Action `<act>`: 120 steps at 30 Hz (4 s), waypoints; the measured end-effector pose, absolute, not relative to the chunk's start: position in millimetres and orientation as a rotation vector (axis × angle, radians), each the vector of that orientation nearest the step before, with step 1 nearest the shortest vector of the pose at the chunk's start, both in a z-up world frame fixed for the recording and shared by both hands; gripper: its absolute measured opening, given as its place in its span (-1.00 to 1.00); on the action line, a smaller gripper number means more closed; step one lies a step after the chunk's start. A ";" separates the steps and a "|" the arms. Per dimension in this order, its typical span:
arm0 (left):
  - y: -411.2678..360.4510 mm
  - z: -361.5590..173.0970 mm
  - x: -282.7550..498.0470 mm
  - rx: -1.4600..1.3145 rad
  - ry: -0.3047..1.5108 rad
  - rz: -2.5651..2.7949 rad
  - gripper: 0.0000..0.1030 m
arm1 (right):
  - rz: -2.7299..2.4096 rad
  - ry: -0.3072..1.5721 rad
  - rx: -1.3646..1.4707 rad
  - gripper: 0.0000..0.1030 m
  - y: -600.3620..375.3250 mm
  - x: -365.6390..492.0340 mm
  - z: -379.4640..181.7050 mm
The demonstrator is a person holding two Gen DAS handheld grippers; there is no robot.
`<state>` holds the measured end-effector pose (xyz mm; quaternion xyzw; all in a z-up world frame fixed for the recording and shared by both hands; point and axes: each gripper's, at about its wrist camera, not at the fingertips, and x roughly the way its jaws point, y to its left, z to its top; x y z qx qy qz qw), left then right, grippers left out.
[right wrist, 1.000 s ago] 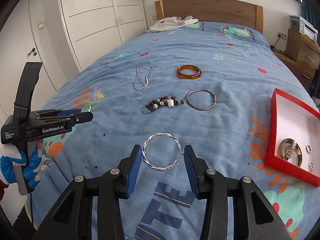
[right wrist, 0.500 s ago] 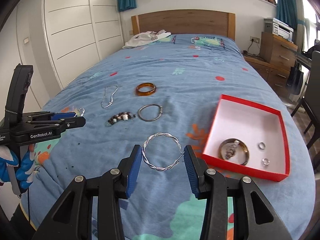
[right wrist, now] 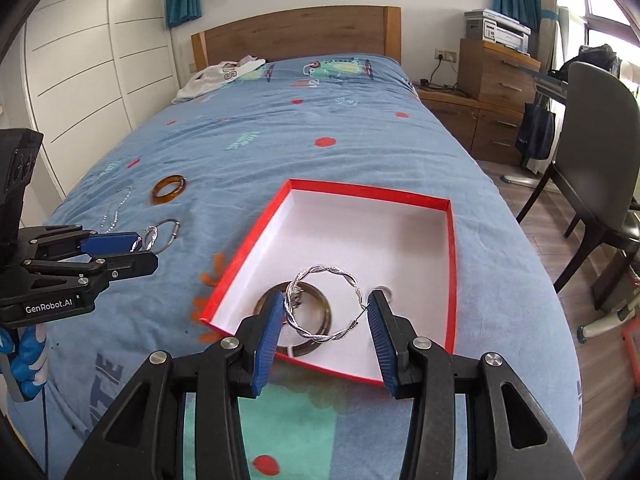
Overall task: Organize jewelry
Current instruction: 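Carry both twisted hoops in the left and right tools over the red box, then open the right tool to drop its hoop while the left tool releases its hoop, then withdraw both tools from the box toward the beaded bracelet and silver bangle, then grasp the beaded bracelet with the left tool while the right tool grasps the silver bangle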
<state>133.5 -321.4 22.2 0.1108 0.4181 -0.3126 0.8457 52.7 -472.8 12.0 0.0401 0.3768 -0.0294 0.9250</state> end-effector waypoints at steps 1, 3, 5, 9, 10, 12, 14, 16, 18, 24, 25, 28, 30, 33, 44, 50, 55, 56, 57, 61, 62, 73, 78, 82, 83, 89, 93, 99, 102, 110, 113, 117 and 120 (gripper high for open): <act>-333.3 19.4 137.8 0.244 0.885 -0.668 -0.29 | -0.062 0.780 0.086 -0.16 -478.5 56.7 8.3; -350.9 13.8 145.0 0.263 0.890 -0.678 -0.29 | -0.059 0.795 0.093 -0.16 -489.5 67.1 0.2; -368.2 7.3 153.5 0.281 0.898 -0.685 -0.29 | -0.052 0.812 0.094 -0.16 -499.9 78.7 -7.5; -393.8 -9.9 170.4 0.313 0.926 -0.691 -0.29 | -0.031 0.841 0.093 -0.16 -518.0 100.0 -18.8; -399.8 -15.1 174.4 0.325 0.933 -0.692 -0.29 | -0.025 0.850 0.087 -0.16 -521.4 106.8 -21.6; -408.7 -23.9 180.5 0.338 0.947 -0.696 -0.29 | -0.012 0.870 0.074 -0.16 -527.1 119.4 -27.7; -417.4 -32.6 186.2 0.353 0.960 -0.701 -0.29 | -0.007 0.886 0.056 -0.16 -532.5 129.4 -32.5; -424.0 -40.4 192.3 0.364 0.972 -0.706 -0.29 | -0.003 0.903 0.041 -0.16 -538.6 139.4 -37.2; -429.5 -47.2 197.5 0.369 0.982 -0.711 -0.29 | 0.010 0.925 0.022 -0.16 -542.6 148.2 -42.5; -443.3 -57.0 202.4 0.387 0.979 -0.734 -0.29 | 0.064 0.983 -0.105 -0.16 -537.0 163.4 -51.6; -444.6 -59.3 201.7 0.401 0.970 -0.726 -0.28 | 0.071 0.997 -0.131 -0.16 -535.2 164.2 -53.4; -445.3 -62.9 200.5 0.419 0.951 -0.726 -0.27 | 0.085 1.016 -0.167 -0.16 -534.4 164.4 -55.4; -445.0 -63.4 200.9 0.415 0.951 -0.728 -0.27 | 0.091 1.019 -0.178 -0.16 -533.8 164.5 -56.0; -444.2 -63.7 200.0 0.419 0.939 -0.733 -0.26 | 0.098 1.016 -0.185 -0.17 -535.5 163.7 -56.3; -440.8 -57.5 192.7 0.427 0.960 -0.763 -0.26 | 0.092 1.031 -0.205 -0.11 -533.6 160.1 -49.8; -425.0 -42.2 184.2 0.421 0.957 -0.753 -0.26 | 0.035 1.009 -0.172 -0.09 -542.5 138.7 -28.4; -398.6 -14.1 167.6 0.406 0.925 -0.752 -0.26 | -0.025 0.960 -0.121 -0.06 -554.8 105.1 5.4; -392.1 -7.3 164.4 0.398 0.918 -0.752 -0.26 | -0.039 0.951 -0.112 -0.05 -556.6 96.6 13.1; -385.0 -0.7 161.2 0.393 0.911 -0.749 -0.25 | -0.051 0.942 -0.107 -0.04 -557.4 90.0 20.1; -346.0 30.4 149.9 0.380 0.871 -0.714 -0.25 | -0.097 0.895 -0.103 -0.04 -558.0 57.2 55.5; -334.6 38.4 147.9 0.376 0.861 -0.702 -0.25 | -0.107 0.880 -0.102 -0.04 -557.3 48.8 65.6; -193.0 120.5 115.0 0.342 0.749 -0.521 -0.14 | -0.147 0.710 -0.116 0.09 -514.5 -30.5 156.1; -123.7 142.5 96.6 0.295 0.714 -0.437 -0.09 | -0.118 0.662 -0.125 0.10 -482.4 -50.9 176.1; -70.3 150.7 83.7 0.254 0.698 -0.368 0.00 | -0.087 0.634 -0.131 0.11 -456.3 -59.0 183.9; -58.0 152.2 81.0 0.242 0.695 -0.352 0.00 | -0.079 0.629 -0.132 0.12 -451.0 -59.8 184.5; 1.4 153.2 67.0 0.186 0.686 -0.275 0.01 | -0.035 0.614 -0.135 0.21 -416.7 -60.7 184.3; 25.2 147.8 63.5 0.154 0.689 -0.242 0.02 | 0.000 0.620 -0.146 0.21 -393.9 -53.9 179.5; 35.9 128.9 70.5 0.128 0.723 -0.224 0.03 | 0.057 0.639 -0.143 0.21 -366.3 -35.1 163.9; 30.2 112.8 79.3 0.125 0.758 -0.237 0.03 | 0.089 0.664 -0.134 0.21 -354.2 -19.2 149.3; 2.2 71.1 109.3 0.128 0.841 -0.275 0.03 | 0.158 0.749 -0.098 0.21 -330.4 28.0 104.1; -6.8 58.0 124.1 0.125 0.870 -0.279 0.03 | 0.171 0.776 -0.081 0.21 -328.0 44.5 90.1; -20.0 42.4 140.5 0.121 0.901 -0.298 0.03 | 0.183 0.814 -0.063 0.21 -325.6 67.9 71.8; -30.9 30.8 151.7 0.133 0.921 -0.317 0.03 | 0.198 0.845 -0.043 0.20 -323.4 87.3 56.8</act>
